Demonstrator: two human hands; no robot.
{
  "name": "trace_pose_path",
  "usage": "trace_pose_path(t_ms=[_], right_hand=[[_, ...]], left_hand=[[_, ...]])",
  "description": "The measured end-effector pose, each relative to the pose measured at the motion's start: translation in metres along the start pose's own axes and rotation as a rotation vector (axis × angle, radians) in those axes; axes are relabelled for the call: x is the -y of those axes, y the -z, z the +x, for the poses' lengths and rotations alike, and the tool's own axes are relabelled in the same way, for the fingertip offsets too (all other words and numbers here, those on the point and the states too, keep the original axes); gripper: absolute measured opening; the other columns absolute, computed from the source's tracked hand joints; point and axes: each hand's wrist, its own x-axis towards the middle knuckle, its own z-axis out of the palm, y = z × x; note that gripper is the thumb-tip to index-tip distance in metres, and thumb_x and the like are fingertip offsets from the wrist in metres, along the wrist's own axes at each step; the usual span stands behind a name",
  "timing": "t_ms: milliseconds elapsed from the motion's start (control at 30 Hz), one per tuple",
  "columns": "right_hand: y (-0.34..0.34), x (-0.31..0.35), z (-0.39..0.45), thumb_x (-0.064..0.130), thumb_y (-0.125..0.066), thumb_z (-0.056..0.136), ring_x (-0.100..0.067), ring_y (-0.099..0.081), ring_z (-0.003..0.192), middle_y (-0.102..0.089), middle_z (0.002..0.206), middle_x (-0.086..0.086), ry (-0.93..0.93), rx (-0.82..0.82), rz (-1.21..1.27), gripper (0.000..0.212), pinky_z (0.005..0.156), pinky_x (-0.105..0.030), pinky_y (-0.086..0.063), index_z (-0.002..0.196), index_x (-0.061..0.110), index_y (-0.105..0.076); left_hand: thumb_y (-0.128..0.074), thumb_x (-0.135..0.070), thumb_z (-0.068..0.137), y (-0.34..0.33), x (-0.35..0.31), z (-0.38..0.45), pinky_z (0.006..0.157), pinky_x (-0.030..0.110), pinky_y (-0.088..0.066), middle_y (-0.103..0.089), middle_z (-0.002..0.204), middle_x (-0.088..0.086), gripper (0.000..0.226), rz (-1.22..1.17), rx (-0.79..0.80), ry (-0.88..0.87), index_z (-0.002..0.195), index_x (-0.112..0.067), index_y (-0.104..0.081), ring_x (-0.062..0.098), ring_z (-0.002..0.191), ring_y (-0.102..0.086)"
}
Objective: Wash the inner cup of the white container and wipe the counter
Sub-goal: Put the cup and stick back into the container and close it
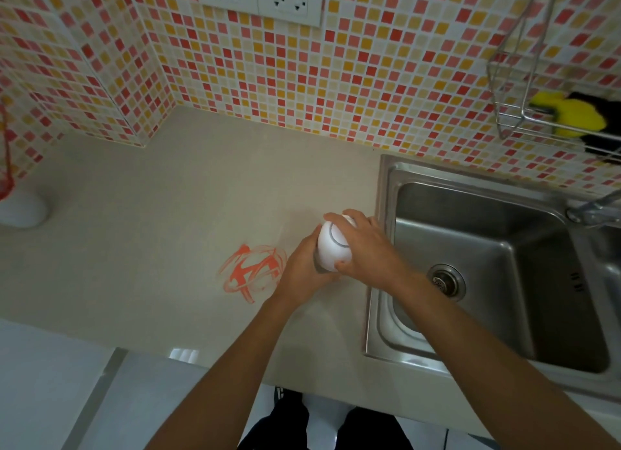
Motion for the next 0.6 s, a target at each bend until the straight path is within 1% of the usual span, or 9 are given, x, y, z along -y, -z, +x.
trace_pose_path(t_ms=[100, 167, 233, 267, 300, 400, 467, 567, 600], right_hand=[[-0.018, -0.005, -0.001, 0.024, -0.074, 0.072, -0.031, -0.037, 0.122, -0.025, 0.146, -0.002, -0.032, 0.007, 0.1, 0.089, 0.099, -0.039, -0.039, 0.145, 0.035, -0.024], [-0.026, -0.006, 0.0, 0.022, -0.075, 0.072, -0.031, -0.037, 0.122, -0.024, 0.146, -0.001, -0.052, -0.004, 0.184, 0.089, 0.099, -0.039, -0.039, 0.145, 0.035, -0.025], [-0.029, -0.008, 0.001, 0.02, -0.076, 0.072, -0.03, -0.035, 0.123, -0.024, 0.145, -0.001, -0.064, -0.016, 0.236, 0.09, 0.1, -0.037, -0.037, 0.145, 0.034, -0.025], [-0.03, -0.009, 0.001, 0.019, -0.076, 0.072, -0.03, -0.035, 0.123, -0.024, 0.145, -0.001, -0.063, -0.019, 0.25, 0.09, 0.101, -0.036, -0.036, 0.145, 0.034, -0.025], [-0.031, -0.009, 0.001, 0.018, -0.076, 0.072, -0.029, -0.034, 0.124, -0.024, 0.144, -0.001, -0.063, -0.023, 0.263, 0.09, 0.101, -0.035, -0.035, 0.145, 0.034, -0.026], [-0.036, -0.01, 0.003, 0.014, -0.075, 0.07, -0.028, -0.033, 0.124, -0.024, 0.143, -0.001, -0.068, -0.033, 0.318, 0.091, 0.101, -0.03, -0.032, 0.145, 0.034, -0.026], [-0.039, -0.01, 0.003, 0.013, -0.075, 0.069, -0.026, -0.033, 0.124, -0.024, 0.143, -0.001, -0.076, -0.038, 0.343, 0.092, 0.1, -0.027, -0.031, 0.145, 0.035, -0.026], [-0.041, -0.012, 0.001, 0.012, -0.074, 0.069, -0.028, -0.034, 0.125, -0.023, 0.144, -0.001, -0.075, -0.044, 0.35, 0.094, 0.101, -0.03, -0.034, 0.145, 0.036, -0.025], [-0.04, -0.011, 0.001, 0.013, -0.075, 0.069, -0.03, -0.033, 0.127, -0.021, 0.146, -0.002, -0.073, -0.032, 0.351, 0.096, 0.103, -0.033, -0.035, 0.146, 0.036, -0.023]], left_hand=[[-0.082, -0.025, 0.073, -0.002, 0.003, 0.0, 0.078, 0.001, -0.041, -0.061, 0.118, -0.011, 0.071, 0.048, -0.008, 0.008, 0.135, -0.024, -0.048, 0.007, 0.105, -0.06], [-0.081, -0.026, 0.075, -0.003, 0.008, 0.001, 0.087, 0.001, -0.039, -0.06, 0.123, -0.008, 0.072, 0.079, -0.008, 0.019, 0.137, -0.022, -0.046, 0.014, 0.116, -0.057], [-0.079, -0.026, 0.076, -0.005, 0.012, 0.004, 0.104, 0.015, -0.028, -0.054, 0.137, 0.0, 0.072, 0.151, -0.018, 0.013, 0.139, -0.02, -0.044, 0.022, 0.141, -0.032], [-0.078, -0.025, 0.077, -0.005, 0.013, 0.004, 0.108, 0.02, -0.023, -0.049, 0.143, 0.003, 0.072, 0.18, -0.019, 0.01, 0.14, -0.019, -0.043, 0.022, 0.147, -0.017], [-0.077, -0.024, 0.078, -0.005, 0.013, 0.003, 0.109, 0.022, -0.022, -0.046, 0.146, 0.004, 0.073, 0.194, -0.019, 0.005, 0.141, -0.018, -0.041, 0.022, 0.148, -0.01], [-0.075, -0.021, 0.081, -0.009, 0.015, 0.001, 0.106, 0.02, -0.028, -0.039, 0.15, 0.006, 0.077, 0.179, -0.006, 0.023, 0.145, -0.018, -0.033, 0.024, 0.147, -0.018], [-0.074, -0.023, 0.081, -0.01, 0.014, 0.0, 0.107, 0.024, -0.032, -0.035, 0.152, 0.007, 0.079, 0.175, 0.003, 0.052, 0.146, -0.021, -0.03, 0.026, 0.144, -0.025], [-0.072, -0.032, 0.08, -0.008, 0.016, 0.0, 0.106, 0.035, -0.043, -0.036, 0.151, 0.003, 0.083, 0.205, 0.026, 0.117, 0.147, -0.024, -0.025, 0.024, 0.137, -0.039], [-0.07, -0.032, 0.082, -0.007, 0.014, 0.0, 0.103, 0.031, -0.046, -0.037, 0.15, 0.0, 0.082, 0.2, 0.031, 0.134, 0.149, -0.023, -0.023, 0.023, 0.135, -0.041]])
